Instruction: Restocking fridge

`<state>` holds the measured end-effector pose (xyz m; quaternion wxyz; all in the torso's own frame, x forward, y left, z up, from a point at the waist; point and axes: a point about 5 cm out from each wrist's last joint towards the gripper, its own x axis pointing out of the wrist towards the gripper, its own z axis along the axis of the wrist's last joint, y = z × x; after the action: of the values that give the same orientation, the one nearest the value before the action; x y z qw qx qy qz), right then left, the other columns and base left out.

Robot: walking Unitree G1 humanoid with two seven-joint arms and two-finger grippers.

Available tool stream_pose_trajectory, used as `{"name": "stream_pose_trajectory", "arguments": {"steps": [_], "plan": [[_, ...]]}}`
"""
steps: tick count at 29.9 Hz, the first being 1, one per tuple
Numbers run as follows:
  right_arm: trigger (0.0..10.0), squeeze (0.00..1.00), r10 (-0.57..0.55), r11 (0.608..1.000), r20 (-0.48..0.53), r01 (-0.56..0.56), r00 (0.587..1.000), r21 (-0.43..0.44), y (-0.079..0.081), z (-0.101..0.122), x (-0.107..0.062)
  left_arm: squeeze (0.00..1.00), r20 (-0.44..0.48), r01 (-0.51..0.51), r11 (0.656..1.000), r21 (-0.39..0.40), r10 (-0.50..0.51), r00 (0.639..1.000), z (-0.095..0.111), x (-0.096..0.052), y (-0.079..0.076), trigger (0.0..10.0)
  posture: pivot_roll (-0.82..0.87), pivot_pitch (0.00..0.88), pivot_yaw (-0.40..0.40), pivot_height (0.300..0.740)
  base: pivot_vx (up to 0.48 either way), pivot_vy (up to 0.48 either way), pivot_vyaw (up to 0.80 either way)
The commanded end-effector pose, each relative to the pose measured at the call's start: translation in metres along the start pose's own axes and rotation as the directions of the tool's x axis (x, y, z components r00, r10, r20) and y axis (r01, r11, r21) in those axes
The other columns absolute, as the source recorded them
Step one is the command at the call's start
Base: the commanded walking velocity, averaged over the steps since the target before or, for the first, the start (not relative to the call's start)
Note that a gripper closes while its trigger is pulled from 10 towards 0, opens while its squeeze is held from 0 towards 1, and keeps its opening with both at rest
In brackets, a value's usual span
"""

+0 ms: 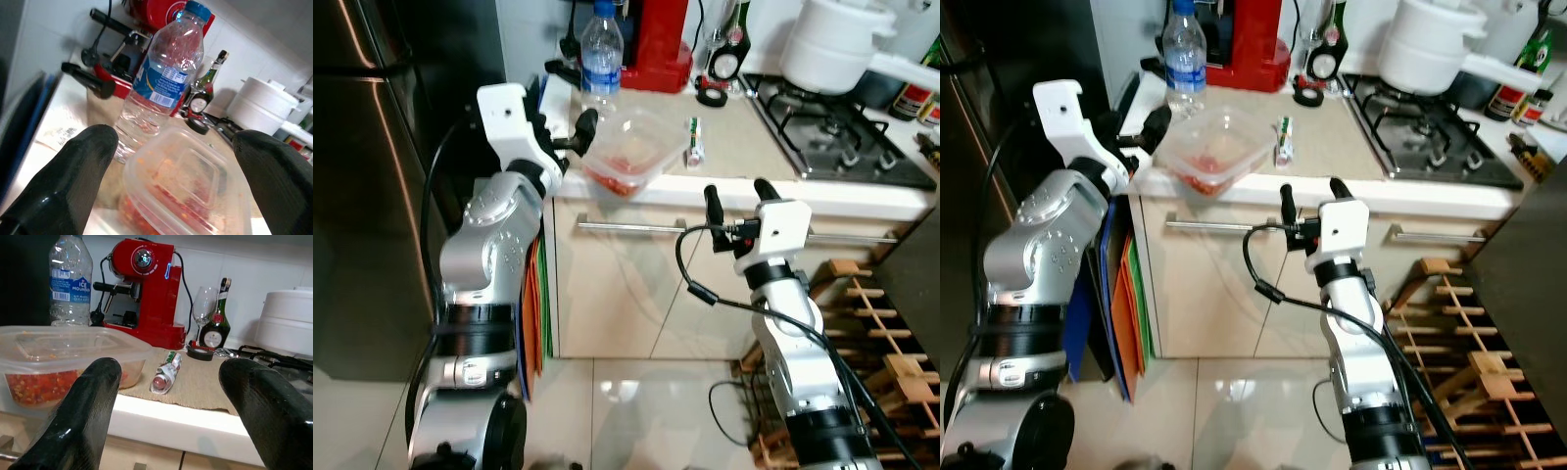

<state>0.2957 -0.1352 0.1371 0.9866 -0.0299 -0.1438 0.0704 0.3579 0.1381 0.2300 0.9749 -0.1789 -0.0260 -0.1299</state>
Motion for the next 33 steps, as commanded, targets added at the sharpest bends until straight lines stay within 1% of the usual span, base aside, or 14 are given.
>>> {"name": "stream_pose_trajectory", "arguments": {"steps": [1,3,4,5,7,10,14,15,18,24,30,31,32,33], "plan": [[10.0,0.00,-0.012,1.000,0.011,0.013,1.000,-0.017,-0.004,0.005,-0.001,0.00,-0.038,0.020,0.998,-0.065,-0.022,0.999,-0.003,0.004,-0.005,10.0,0.03,0.000,-0.048,0.740,0.000,0.000,0.00],[10.0,0.00,-0.015,1.000,0.013,0.015,1.000,-0.019,-0.005,0.006,-0.003,0.00,-0.062,0.011,0.993,-0.118,-0.019,0.998,-0.006,0.005,-0.004,10.0,0.02,0.000,-0.044,0.740,0.000,0.000,0.00],[10.0,0.00,-0.015,1.000,0.013,0.015,1.000,-0.019,-0.005,0.006,-0.003,0.00,-0.062,0.011,0.993,-0.118,-0.019,0.998,-0.006,0.005,-0.004,10.0,0.02,0.000,-0.044,0.740,0.000,0.000,0.00],[10.0,0.00,-0.019,1.000,0.014,0.019,1.000,-0.021,-0.005,0.007,-0.004,0.00,-0.074,-0.002,0.988,-0.152,-0.009,0.997,-0.007,0.005,-0.003,10.0,0.01,0.000,-0.042,0.740,0.000,0.000,0.00],[10.0,0.00,-0.020,1.000,0.013,0.021,1.000,-0.022,-0.005,0.007,-0.005,0.00,-0.087,-0.008,0.986,-0.168,-0.007,0.996,-0.009,0.005,-0.003,10.0,0.01,0.000,-0.042,0.740,0.000,0.000,0.00],[10.0,0.00,-0.021,0.999,0.007,0.021,1.000,-0.024,-0.005,0.007,-0.008,0.00,-0.141,-0.025,0.978,-0.207,-0.004,0.990,-0.017,0.007,-0.003,10.0,0.00,0.000,-0.039,0.740,0.000,0.000,0.00],[10.0,0.00,-0.024,0.999,0.005,0.024,1.000,-0.026,-0.006,0.007,-0.009,0.00,-0.162,-0.035,0.971,-0.235,-0.004,0.987,-0.021,0.009,-0.004,10.0,0.00,0.000,-0.039,0.740,0.000,0.000,0.00],[10.0,0.00,-0.027,0.999,0.004,0.027,1.000,-0.029,-0.008,0.009,-0.009,0.00,-0.183,-0.048,0.962,-0.268,-0.002,0.983,-0.024,0.010,-0.004,10.0,0.00,0.000,-0.039,0.740,0.000,0.000,0.00],[10.0,0.00,-0.027,0.999,0.004,0.028,1.000,-0.030,-0.008,0.009,-0.009,0.00,-0.188,-0.050,0.957,-0.284,-0.004,0.982,-0.025,0.011,-0.005,10.0,-0.01,0.000,-0.043,0.740,0.000,0.000,0.00],[10.0,0.00,-0.027,0.999,0.002,0.027,1.000,-0.031,-0.008,0.009,-0.008,0.00,-0.207,-0.056,0.955,-0.290,-0.005,0.978,-0.028,0.012,-0.006,10.0,0.00,0.000,-0.043,0.740,0.000,0.000,0.00],[10.0,0.00,-0.026,0.999,-0.002,0.026,1.000,-0.030,-0.007,0.009,-0.008,0.00,-0.228,-0.068,0.963,-0.261,0.007,0.974,-0.030,0.014,-0.005,10.0,0.00,0.000,-0.041,0.740,0.000,0.000,0.00],[10.0,0.00,-0.027,0.999,-0.003,0.027,1.000,-0.029,-0.007,0.009,-0.008,0.00,-0.234,-0.069,0.967,-0.247,0.009,0.972,-0.031,0.014,-0.004,10.0,0.00,0.000,-0.040,0.740,0.000,0.000,0.00],[10.0,0.00,-0.028,0.999,-0.005,0.028,1.000,-0.029,-0.007,0.009,-0.008,0.00,-0.253,-0.085,0.976,-0.199,0.032,0.967,-0.033,0.014,-0.001,10.0,0.00,0.000,-0.039,0.740,0.000,0.000,0.00],[10.0,0.00,-0.028,0.999,-0.005,0.028,1.000,-0.029,-0.007,0.009,-0.008,0.00,-0.253,-0.085,0.976,-0.199,0.032,0.967,-0.033,0.014,-0.001,10.0,0.00,0.000,-0.039,0.740,0.000,0.000,0.00]]}}
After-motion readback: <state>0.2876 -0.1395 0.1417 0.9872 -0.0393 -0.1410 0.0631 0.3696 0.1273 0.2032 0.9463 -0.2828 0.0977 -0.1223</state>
